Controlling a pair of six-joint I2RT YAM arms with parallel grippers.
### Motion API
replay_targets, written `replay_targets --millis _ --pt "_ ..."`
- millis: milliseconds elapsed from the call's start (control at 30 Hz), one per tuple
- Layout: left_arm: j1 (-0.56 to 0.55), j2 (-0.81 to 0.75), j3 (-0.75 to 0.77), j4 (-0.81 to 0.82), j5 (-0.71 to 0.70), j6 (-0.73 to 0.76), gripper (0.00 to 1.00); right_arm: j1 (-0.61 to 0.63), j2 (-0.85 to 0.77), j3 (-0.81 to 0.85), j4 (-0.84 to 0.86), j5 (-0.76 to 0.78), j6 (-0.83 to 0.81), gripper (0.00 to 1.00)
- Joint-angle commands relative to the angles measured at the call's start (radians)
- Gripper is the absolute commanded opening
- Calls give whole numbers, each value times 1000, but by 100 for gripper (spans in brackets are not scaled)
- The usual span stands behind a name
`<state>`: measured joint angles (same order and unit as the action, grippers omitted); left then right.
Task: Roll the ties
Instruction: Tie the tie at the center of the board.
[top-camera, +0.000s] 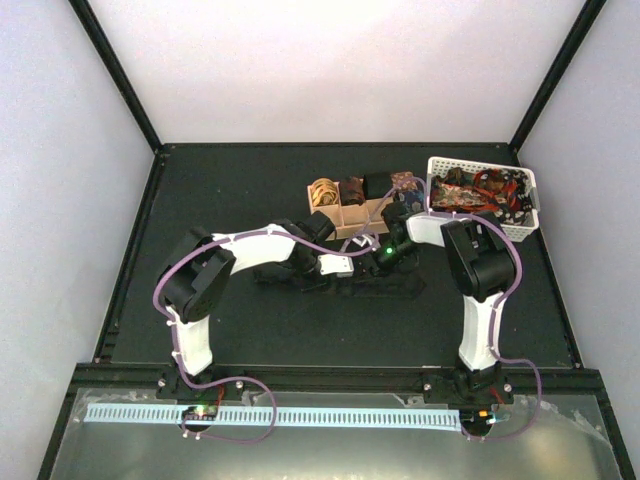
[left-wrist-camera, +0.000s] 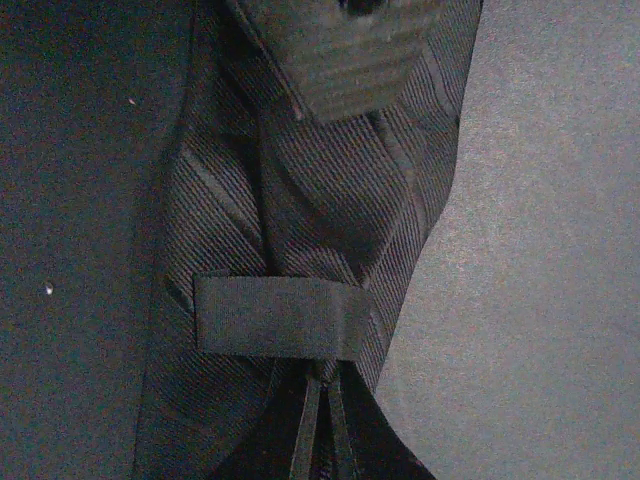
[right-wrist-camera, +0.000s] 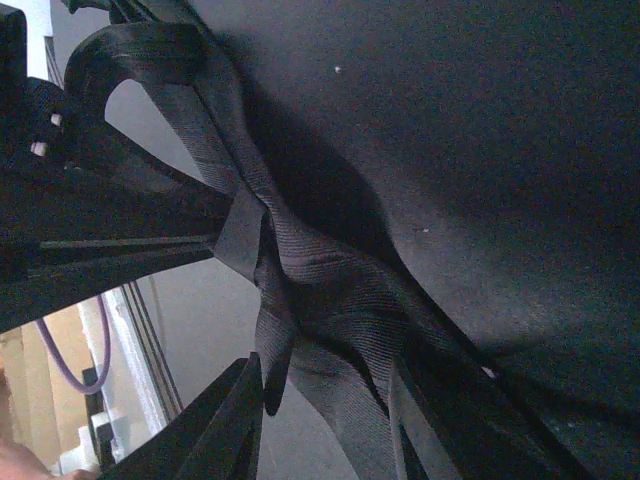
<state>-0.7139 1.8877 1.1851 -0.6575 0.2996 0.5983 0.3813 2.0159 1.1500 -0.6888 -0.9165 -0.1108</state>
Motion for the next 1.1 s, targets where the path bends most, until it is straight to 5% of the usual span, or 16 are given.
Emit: replay_targets --millis 0,533,1067 --pt "-5 22 30 1 35 -8 2 23 39 -1 28 21 24 38" --pt "-4 22 28 -4 27 -1 2 21 -32 16 -22 2 -10 17" --pt "-4 27 34 0 25 -6 2 30 26 40 -25 -32 0 25"
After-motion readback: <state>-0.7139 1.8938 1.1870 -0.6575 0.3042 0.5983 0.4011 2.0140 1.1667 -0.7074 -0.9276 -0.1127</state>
